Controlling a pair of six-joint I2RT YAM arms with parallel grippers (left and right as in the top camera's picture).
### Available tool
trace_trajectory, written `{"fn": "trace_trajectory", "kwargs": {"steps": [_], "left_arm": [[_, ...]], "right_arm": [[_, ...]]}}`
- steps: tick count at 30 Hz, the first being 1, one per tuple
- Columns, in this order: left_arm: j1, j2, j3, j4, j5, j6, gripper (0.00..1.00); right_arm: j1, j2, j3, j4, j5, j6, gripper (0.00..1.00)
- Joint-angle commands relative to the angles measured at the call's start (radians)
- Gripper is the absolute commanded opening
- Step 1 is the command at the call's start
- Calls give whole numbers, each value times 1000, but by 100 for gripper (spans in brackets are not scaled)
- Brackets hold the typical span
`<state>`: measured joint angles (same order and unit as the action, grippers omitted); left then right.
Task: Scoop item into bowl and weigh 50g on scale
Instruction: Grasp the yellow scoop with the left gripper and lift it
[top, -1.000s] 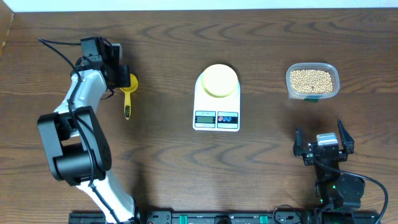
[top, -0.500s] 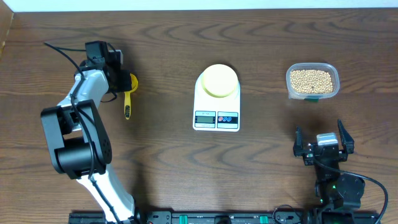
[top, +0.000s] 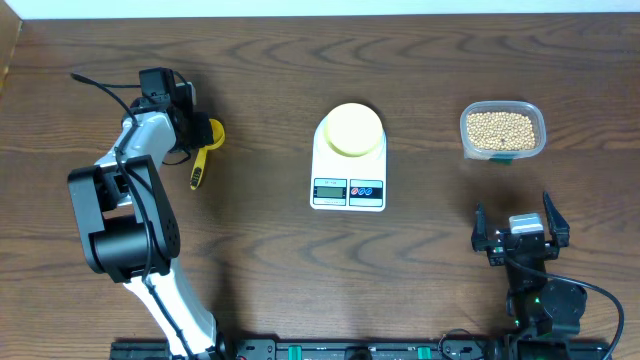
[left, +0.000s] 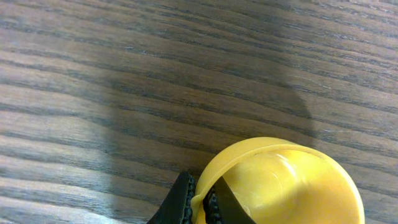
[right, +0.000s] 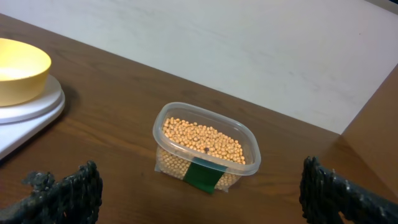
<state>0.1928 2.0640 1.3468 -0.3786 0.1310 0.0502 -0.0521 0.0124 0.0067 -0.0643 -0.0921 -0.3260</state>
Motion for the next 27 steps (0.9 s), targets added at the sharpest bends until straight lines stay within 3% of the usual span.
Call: {"fn": "trace_trajectory", "kwargs": {"steps": [1,3,5,6,7,10,18,27], "left_arm": [[0,-40,12,-3,-12,-144,7],[0,-92,17,4,-12,-244,7],[0,-180,18,2,-12,-455,7],[0,-249,18,-11,-11,-654,7],[0,-286,18,-20,-10,-764,8],[-2,-375,18,-53,17,-997,8],[-56,-465,18,-130,98,-1197,8],[-151,-464,17,-193,98,-1241,8]], "right_arm": [[-1,-6,-1,-5,4,0,99],[-1,-6,-1,-5,4,0,99],[-1,-6,-1,-5,4,0,99],[-1,-6,-1,-5,4,0,99],[-1,-6,-1,-5,4,0,99],[-1,-6,-1,-5,4,0,99],[-1,-6,-1,-5,4,0,99],[-1,-6,-1,-5,4,0,99]]}}
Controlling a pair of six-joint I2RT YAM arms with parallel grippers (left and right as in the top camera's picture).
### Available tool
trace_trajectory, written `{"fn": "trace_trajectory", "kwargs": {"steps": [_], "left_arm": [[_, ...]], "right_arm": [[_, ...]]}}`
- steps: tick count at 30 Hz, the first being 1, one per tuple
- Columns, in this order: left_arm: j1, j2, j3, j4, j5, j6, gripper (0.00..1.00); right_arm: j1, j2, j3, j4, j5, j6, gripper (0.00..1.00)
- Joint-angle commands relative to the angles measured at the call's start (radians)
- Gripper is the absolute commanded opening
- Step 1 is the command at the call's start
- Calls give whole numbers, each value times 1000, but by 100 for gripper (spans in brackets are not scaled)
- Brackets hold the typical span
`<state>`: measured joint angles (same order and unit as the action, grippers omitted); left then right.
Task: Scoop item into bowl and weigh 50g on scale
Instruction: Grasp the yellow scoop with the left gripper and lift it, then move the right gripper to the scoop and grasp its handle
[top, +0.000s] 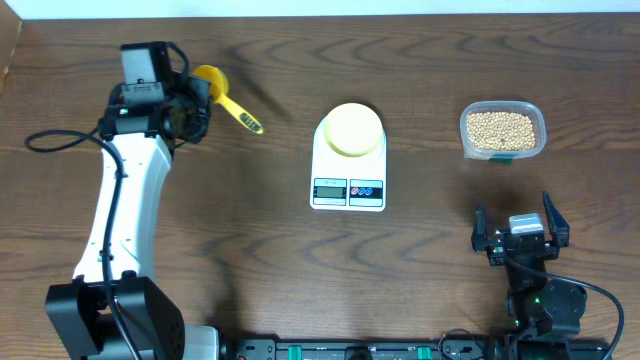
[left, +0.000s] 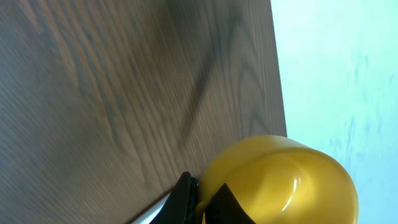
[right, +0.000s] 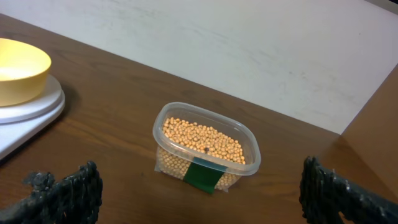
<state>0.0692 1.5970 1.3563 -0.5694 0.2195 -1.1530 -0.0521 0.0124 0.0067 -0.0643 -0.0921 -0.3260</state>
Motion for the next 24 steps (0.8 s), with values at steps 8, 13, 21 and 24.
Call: {"fn": "trace_trajectory", "kwargs": {"steps": [8,13,21,24], "left_arm": [[-90,3,7,2,9,-38,8],[-125,3,7,2,9,-38,8],[-154,3,7,2,9,-38,8],[-160,3,7,2,9,-38,8]], "right_arm": [[-1,-6,-1,-4,4,-30,99],[0,-6,-1,85,-218,23,99],[0,-5,-1,214,-254,464,99],[0,4,5,219,-254,603,99]]}}
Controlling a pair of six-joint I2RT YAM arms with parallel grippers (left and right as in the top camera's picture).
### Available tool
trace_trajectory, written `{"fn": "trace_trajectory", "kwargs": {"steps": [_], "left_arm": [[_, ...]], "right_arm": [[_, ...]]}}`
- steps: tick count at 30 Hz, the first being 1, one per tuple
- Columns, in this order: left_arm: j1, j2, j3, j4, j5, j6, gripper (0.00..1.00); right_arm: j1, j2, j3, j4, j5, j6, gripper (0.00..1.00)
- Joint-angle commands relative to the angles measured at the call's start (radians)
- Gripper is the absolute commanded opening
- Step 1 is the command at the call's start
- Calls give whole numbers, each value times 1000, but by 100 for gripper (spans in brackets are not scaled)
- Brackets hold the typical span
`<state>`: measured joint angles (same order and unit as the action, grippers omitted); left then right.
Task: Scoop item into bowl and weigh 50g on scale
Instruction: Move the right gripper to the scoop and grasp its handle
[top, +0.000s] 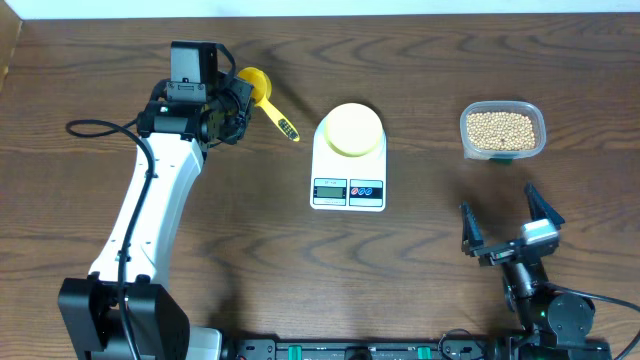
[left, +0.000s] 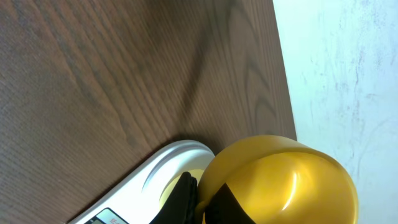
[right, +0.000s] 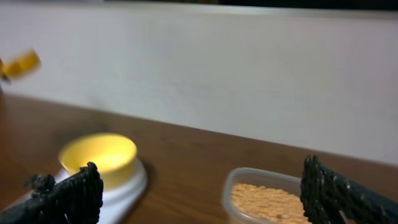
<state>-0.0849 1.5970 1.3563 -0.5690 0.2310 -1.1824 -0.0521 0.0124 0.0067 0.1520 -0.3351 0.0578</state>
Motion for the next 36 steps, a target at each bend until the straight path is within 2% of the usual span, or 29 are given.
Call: {"fn": "trace_trajectory", "kwargs": {"steps": [1,8,13,23,29,36], "left_arm": [[-6,3,7,2,-3,-9,8],[-6,2,7,9,24,-9,8],[-11,3,7,10,105,-10,8],[-14,4,7,17,63,-286,8],[-53,4,7,23,-17,-392,8],[-138,13,7,39,-76,-425,8]], "right_arm": [[0,14,8,7,-16,265,99],[0,177,109,54,-156,415,99],[0,387,269,53,-264,420,99],[18,967,649,81,-551,416,99],[140,1332,900,81,-657,417,99],[263,1535,1028,138,-687,469,99]]}}
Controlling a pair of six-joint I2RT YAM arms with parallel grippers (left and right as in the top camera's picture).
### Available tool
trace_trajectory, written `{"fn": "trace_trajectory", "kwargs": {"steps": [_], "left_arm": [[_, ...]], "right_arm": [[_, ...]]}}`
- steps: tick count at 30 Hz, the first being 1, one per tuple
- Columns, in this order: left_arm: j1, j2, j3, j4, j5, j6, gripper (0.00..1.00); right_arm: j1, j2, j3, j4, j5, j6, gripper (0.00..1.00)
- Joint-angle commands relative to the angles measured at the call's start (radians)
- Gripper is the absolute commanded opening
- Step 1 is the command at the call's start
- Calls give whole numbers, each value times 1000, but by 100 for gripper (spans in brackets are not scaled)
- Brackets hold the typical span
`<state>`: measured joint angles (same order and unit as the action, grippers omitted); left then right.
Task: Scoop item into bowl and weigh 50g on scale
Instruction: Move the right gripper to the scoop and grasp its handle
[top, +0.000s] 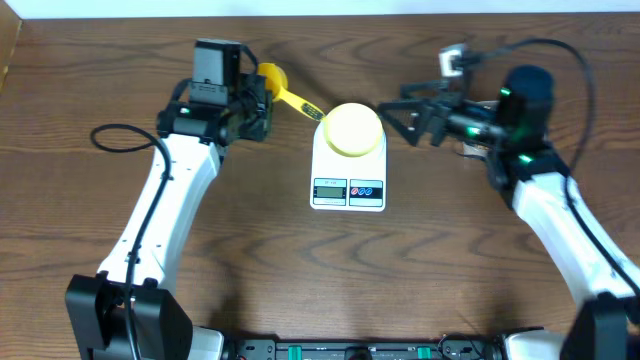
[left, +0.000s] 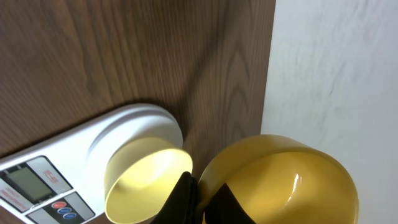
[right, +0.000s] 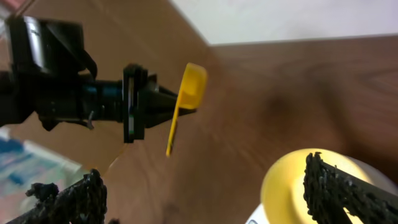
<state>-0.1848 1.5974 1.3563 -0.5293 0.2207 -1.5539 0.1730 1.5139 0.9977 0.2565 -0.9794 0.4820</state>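
Note:
My left gripper (top: 256, 98) is shut on the yellow scoop (top: 273, 77), whose handle points right and down toward the pale yellow bowl (top: 352, 128) on the white scale (top: 348, 172). In the left wrist view the scoop's cup (left: 283, 180) hangs beside the bowl (left: 146, 183), above the table's back edge. The bowl holds nothing. My right gripper (top: 396, 116) is open, raised just right of the bowl and facing left. From the right wrist, the scoop (right: 189, 93) and the bowl (right: 301, 186) are in view between open fingers (right: 65, 199). The bean container is almost wholly hidden under my right arm.
The scale's display and two buttons (top: 347, 191) face the front edge. The left arm's black cable (top: 120, 135) loops over the table at the left. My right arm (top: 560, 215) stretches from the front right corner up across the right side.
My right arm has come up from the front right of the table and now reaches beside the bowl, covering the bean container. My left gripper has carried the scoop a little farther right, close to the bowl.
At first my left gripper was shut on the scoop at the far left of the table, while the right arm rested at the front right. Then the scoop was held at the back left, then nearer the scale. Now both grippers flank the bowl.

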Motion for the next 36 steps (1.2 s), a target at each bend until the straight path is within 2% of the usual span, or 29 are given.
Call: {"fn": "trace_trajectory", "kwargs": {"steps": [1,7,10,12,16,22,26,32,36], "left_arm": [[-59,20,7,-1,-80,-84,7],[-141,66,7,23,-84,-144,7],[-165,81,7,34,-84,-185,8],[-181,86,7,60,-84,-217,8],[-205,86,7,142,-84,-237,7],[-234,86,7,166,-82,-240,8],[-249,86,7,165,-75,-240,7],[-255,86,7,165,-75,-252,7],[-255,86,7,165,-75,-251,8]], "right_arm": [[47,44,37,49,-34,45,99],[60,57,37,51,-14,75,99],[61,57,37,15,42,76,91],[67,57,37,-47,124,85,81],[86,57,37,-138,266,124,79],[129,57,37,-102,267,124,73],[149,57,37,-87,277,124,66],[168,57,37,-84,336,150,62],[178,57,37,-84,370,149,50]]}}
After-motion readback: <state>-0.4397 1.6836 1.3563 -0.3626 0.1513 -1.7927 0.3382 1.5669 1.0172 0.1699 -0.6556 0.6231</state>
